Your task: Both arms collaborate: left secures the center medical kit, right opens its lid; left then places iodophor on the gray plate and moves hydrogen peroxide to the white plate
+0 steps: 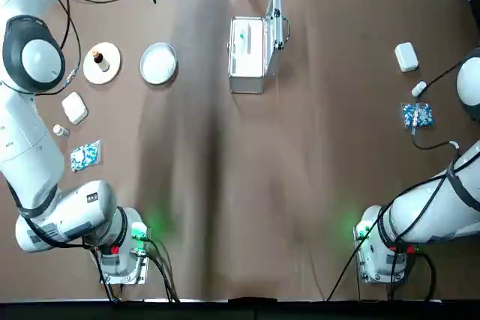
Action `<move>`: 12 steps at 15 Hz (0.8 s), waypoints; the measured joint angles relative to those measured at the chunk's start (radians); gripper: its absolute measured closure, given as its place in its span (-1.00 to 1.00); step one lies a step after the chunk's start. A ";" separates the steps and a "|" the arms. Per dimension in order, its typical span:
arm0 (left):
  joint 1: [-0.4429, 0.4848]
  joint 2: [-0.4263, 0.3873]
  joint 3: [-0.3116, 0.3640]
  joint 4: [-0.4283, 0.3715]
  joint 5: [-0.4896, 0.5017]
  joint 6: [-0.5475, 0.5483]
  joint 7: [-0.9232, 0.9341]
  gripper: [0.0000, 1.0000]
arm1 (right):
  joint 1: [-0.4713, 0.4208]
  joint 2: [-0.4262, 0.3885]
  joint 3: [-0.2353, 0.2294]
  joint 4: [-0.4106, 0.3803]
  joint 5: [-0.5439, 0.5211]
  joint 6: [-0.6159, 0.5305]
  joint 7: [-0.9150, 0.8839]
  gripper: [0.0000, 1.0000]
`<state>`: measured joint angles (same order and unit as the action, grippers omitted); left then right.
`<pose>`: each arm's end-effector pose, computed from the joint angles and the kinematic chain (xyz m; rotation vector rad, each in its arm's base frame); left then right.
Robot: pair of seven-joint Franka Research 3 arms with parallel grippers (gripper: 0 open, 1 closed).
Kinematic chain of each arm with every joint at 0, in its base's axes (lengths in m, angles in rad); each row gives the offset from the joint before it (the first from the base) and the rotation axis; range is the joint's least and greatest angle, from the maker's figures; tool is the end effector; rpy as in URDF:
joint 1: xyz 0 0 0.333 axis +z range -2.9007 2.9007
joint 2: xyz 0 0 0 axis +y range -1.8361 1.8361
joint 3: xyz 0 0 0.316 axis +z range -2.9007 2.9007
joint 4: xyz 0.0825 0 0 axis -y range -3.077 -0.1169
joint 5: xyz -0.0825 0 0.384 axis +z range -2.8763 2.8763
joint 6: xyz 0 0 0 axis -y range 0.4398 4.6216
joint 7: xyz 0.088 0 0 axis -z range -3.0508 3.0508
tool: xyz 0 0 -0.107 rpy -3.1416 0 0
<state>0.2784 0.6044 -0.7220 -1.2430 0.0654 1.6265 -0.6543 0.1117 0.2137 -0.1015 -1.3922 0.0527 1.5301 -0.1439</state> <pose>0.6684 -0.1757 0.4714 2.8576 0.4036 -0.3413 0.6135 0.0188 0.5806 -3.0941 -0.2415 0.1126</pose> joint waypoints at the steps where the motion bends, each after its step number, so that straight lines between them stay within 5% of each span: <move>1: -0.023 0.000 -0.006 -0.008 0.033 0.002 0.001 -1.00 | -0.001 0.000 -0.001 0.000 0.000 0.000 0.000 -0.97; 7: -0.160 0.013 -0.006 -0.104 0.125 0.061 0.002 -1.00 | -0.001 0.000 -0.002 0.001 0.000 0.001 0.000 -0.97; 12: -0.238 0.032 -0.006 -0.210 0.126 0.247 -0.023 -1.00 | -0.005 0.000 -0.004 0.001 0.000 0.001 0.001 -0.97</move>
<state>0.0407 0.6366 -0.7278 -1.4525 0.1914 1.8733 -0.6778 0.1064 0.2133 -0.1051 -1.3914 0.0528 1.5314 -0.1432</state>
